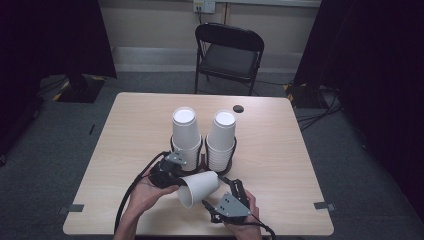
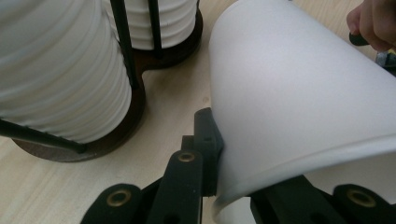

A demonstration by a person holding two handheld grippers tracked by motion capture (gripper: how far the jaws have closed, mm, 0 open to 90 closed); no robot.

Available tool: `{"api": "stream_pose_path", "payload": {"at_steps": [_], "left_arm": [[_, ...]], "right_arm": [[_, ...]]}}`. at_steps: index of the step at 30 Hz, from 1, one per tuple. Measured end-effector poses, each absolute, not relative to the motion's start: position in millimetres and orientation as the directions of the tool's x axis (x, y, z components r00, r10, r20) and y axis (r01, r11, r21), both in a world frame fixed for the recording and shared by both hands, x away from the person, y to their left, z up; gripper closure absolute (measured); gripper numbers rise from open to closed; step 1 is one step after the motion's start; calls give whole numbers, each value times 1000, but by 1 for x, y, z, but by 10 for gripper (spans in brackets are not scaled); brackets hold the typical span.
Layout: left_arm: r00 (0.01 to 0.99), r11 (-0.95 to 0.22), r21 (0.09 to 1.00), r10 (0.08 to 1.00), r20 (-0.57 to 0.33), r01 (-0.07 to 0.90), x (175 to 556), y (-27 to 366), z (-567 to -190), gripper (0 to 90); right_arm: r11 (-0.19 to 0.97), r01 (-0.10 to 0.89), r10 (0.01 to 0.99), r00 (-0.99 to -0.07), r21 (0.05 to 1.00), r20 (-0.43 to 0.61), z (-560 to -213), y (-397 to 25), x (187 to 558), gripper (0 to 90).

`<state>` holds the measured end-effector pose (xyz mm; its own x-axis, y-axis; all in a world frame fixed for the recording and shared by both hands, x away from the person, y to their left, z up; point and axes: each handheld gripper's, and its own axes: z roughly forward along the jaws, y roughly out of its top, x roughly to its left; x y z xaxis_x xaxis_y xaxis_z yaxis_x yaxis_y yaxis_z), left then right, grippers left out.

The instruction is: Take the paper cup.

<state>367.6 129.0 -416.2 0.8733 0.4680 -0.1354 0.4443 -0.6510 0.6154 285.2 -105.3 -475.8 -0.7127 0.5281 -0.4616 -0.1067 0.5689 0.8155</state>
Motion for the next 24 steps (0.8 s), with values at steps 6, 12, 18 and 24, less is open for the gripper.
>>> {"api": "stream_pose_path", "payload": {"at_steps": [6, 12, 18, 24], "left_arm": [[867, -664, 590, 479, -137, 460, 369, 128, -416, 849], [881, -678, 588, 452, -141, 442, 369, 123, -415, 857], [880, -656, 607, 442, -173, 449, 368, 115, -416, 862], [884, -657, 607, 428, -189, 448, 368, 108, -417, 859]], "right_arm": [[609, -138, 492, -707, 781, -508, -477, -98, 285, 128], [626, -170, 427, -741, 761, -518, -478, -87, 285, 118], [632, -154, 430, -746, 760, -509, -479, -77, 286, 116], [634, -174, 418, -742, 754, -523, -476, -67, 284, 111]]}}
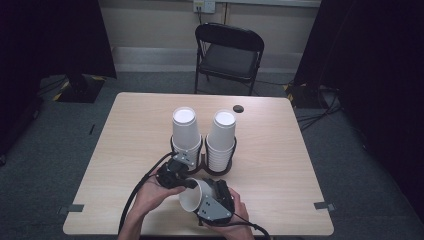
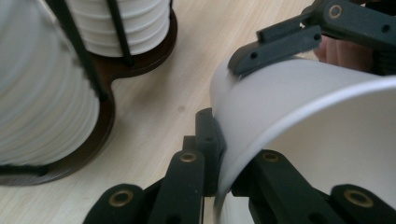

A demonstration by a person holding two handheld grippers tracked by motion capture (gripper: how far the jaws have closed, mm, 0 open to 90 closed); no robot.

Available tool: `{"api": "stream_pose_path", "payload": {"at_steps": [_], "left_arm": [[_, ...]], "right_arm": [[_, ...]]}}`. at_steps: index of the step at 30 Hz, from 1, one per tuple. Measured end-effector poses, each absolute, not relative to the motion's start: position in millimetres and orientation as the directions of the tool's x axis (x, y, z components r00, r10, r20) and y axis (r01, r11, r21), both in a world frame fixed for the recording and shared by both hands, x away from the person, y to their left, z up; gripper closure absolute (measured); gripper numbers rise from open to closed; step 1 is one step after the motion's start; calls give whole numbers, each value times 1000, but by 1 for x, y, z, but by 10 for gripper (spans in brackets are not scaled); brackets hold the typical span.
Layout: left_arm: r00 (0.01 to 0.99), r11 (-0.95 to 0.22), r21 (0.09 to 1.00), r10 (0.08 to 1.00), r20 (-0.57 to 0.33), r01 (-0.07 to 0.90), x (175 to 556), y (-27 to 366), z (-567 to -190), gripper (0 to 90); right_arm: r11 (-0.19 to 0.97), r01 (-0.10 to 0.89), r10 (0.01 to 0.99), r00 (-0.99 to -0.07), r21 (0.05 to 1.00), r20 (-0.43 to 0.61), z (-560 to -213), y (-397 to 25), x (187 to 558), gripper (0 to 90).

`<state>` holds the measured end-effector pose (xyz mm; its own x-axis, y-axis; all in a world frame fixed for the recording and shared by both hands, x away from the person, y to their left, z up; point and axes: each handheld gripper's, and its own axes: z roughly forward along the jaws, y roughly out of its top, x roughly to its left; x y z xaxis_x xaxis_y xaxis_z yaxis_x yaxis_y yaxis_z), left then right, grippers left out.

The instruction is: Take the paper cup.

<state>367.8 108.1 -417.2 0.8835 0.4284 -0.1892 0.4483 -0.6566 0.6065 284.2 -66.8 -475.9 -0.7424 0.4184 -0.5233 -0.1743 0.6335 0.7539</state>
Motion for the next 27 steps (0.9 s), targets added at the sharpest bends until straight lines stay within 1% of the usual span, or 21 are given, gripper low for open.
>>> {"api": "stream_pose_path", "payload": {"at_steps": [4, 6, 7, 12, 17, 19, 23, 25, 27], "left_arm": [[879, -649, 608, 433, -199, 457, 368, 105, -420, 855], [877, -638, 615, 432, -211, 463, 368, 106, -421, 856], [876, -637, 616, 434, -210, 464, 368, 106, -421, 856], [873, -650, 599, 445, -201, 469, 368, 102, -425, 843], [867, -623, 624, 454, -204, 473, 367, 103, -425, 835], [866, -621, 627, 461, -193, 470, 365, 103, -426, 834], [859, -568, 673, 468, -208, 473, 364, 105, -430, 849], [856, -551, 688, 473, -207, 471, 363, 107, -431, 855], [852, -541, 693, 479, -210, 476, 362, 107, -431, 828]], "right_arm": [[628, -193, 411, -741, 754, -531, -472, -59, 283, 98], [588, -175, 434, -756, 790, -490, -470, -59, 284, 93], [581, -174, 437, -757, 795, -486, -470, -59, 284, 93], [607, -178, 426, -750, 775, -506, -470, -56, 284, 91], [604, -180, 436, -741, 777, -510, -469, -56, 284, 94], [585, -160, 446, -755, 795, -480, -467, -58, 285, 100], [577, -142, 462, -755, 805, -465, -466, -62, 286, 106], [555, -132, 480, -756, 822, -446, -466, -65, 287, 108], [522, -118, 501, -759, 845, -416, -464, -68, 288, 111]]}}
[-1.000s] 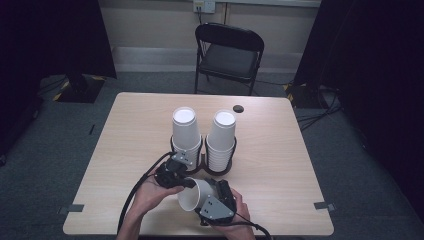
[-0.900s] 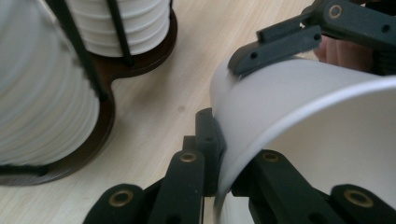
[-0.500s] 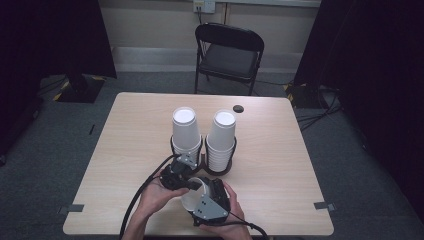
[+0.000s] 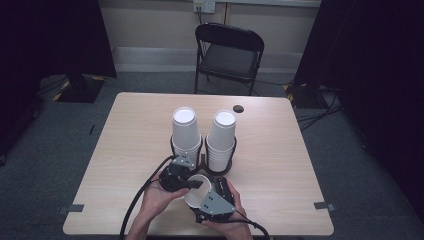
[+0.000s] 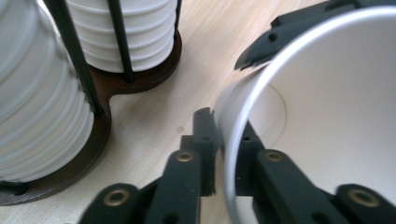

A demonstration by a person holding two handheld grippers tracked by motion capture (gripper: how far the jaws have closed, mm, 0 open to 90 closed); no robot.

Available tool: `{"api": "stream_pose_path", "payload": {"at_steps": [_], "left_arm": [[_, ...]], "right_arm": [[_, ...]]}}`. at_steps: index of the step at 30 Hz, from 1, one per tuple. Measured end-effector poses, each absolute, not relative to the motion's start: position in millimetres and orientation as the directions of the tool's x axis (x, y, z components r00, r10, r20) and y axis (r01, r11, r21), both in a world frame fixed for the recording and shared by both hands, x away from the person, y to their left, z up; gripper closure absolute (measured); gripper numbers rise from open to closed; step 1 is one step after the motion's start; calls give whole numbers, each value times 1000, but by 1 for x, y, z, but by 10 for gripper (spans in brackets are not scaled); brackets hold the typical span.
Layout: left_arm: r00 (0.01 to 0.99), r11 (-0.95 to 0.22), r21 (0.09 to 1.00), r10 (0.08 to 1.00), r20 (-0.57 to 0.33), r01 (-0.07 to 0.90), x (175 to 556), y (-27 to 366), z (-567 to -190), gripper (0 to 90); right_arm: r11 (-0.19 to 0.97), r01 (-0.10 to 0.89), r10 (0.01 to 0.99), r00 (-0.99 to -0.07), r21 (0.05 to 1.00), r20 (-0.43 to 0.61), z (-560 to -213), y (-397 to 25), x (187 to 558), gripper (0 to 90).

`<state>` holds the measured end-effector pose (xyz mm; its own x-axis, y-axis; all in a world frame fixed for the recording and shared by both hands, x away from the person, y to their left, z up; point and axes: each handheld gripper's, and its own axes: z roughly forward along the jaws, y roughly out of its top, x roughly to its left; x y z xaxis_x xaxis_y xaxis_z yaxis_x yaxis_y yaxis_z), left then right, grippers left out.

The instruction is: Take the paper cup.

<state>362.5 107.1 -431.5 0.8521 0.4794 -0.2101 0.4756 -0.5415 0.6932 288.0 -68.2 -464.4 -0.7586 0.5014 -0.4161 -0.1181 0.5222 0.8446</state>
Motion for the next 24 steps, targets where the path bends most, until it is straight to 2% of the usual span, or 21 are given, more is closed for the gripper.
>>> {"api": "stream_pose_path", "payload": {"at_steps": [7, 12, 15, 19, 24], "left_arm": [[849, -479, 758, 496, -182, 442, 360, 110, -431, 745], [841, -413, 795, 499, -210, 444, 361, 117, -432, 688], [853, -404, 818, 487, -185, 408, 359, 119, -431, 663], [840, -353, 863, 525, -137, 362, 352, 121, -429, 577], [825, -283, 895, 546, -145, 344, 349, 127, -427, 536]], "right_arm": [[476, -82, 541, -758, 876, -365, -463, -74, 290, 112], [446, -45, 569, -757, 894, -322, -464, -78, 294, 114], [429, -30, 582, -755, 903, -301, -464, -80, 296, 113], [401, -1, 605, -751, 916, -266, -464, -84, 299, 113], [387, 18, 619, -746, 922, -245, -463, -90, 299, 113]]}}
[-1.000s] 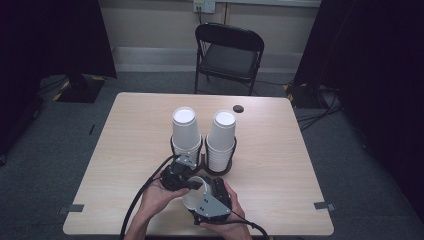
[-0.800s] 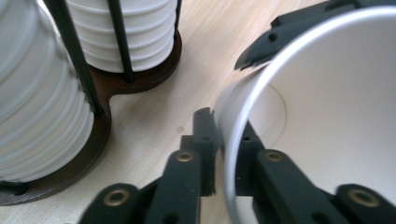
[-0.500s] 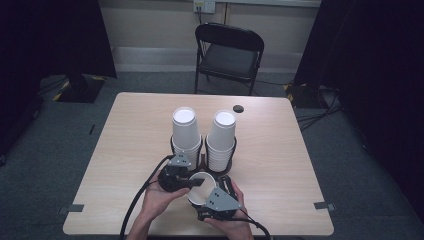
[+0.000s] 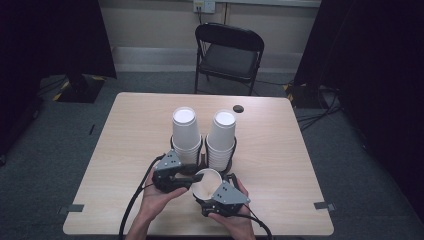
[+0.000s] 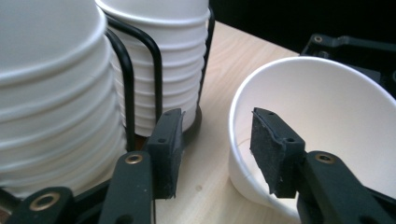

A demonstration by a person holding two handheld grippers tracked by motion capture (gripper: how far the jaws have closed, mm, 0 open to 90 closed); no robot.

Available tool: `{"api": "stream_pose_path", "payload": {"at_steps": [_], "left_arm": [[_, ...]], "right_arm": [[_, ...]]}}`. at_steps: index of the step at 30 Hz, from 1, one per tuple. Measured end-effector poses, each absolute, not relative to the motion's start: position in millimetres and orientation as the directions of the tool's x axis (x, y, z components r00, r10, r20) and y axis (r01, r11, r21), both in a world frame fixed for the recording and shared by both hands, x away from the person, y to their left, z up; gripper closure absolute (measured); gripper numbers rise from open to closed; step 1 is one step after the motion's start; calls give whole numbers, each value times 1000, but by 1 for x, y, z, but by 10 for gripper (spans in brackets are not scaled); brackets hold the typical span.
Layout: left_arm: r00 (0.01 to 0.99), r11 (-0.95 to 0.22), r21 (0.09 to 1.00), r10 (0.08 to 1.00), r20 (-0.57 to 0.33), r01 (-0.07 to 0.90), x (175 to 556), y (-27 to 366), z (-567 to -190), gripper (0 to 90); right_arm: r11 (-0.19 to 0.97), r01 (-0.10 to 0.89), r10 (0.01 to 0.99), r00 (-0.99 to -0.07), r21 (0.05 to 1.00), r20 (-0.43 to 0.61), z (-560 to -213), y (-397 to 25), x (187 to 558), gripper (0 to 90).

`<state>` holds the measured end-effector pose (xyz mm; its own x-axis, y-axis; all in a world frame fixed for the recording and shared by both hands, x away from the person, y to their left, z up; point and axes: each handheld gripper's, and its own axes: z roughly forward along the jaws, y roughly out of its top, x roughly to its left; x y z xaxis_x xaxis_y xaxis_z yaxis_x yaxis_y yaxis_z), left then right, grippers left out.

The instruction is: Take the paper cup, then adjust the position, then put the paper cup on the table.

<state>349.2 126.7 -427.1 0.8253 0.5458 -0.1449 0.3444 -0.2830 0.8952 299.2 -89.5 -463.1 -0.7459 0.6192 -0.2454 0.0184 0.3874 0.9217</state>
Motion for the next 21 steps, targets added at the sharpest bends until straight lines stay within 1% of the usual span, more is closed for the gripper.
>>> {"api": "stream_pose_path", "payload": {"at_steps": [2, 7, 11, 14, 18, 21], "left_arm": [[819, -269, 902, 557, -140, 337, 349, 128, -427, 504], [805, -253, 913, 580, -121, 320, 347, 129, -428, 377], [796, -233, 920, 593, -122, 315, 345, 130, -430, 330], [789, -222, 925, 602, -119, 308, 344, 134, -431, 315], [779, -178, 933, 610, -144, 313, 342, 140, -435, 286], [777, -174, 937, 614, -138, 304, 341, 143, -439, 267]], "right_arm": [[384, 30, 628, -741, 923, -237, -463, -92, 300, 113], [363, 57, 658, -722, 930, -213, -465, -100, 303, 111], [324, 84, 677, -717, 942, -169, -466, -108, 306, 111], [307, 96, 691, -707, 947, -152, -467, -115, 307, 111], [282, 114, 712, -691, 953, -128, -466, -125, 309, 111], [260, 120, 721, -685, 958, -110, -466, -131, 311, 110]]}}
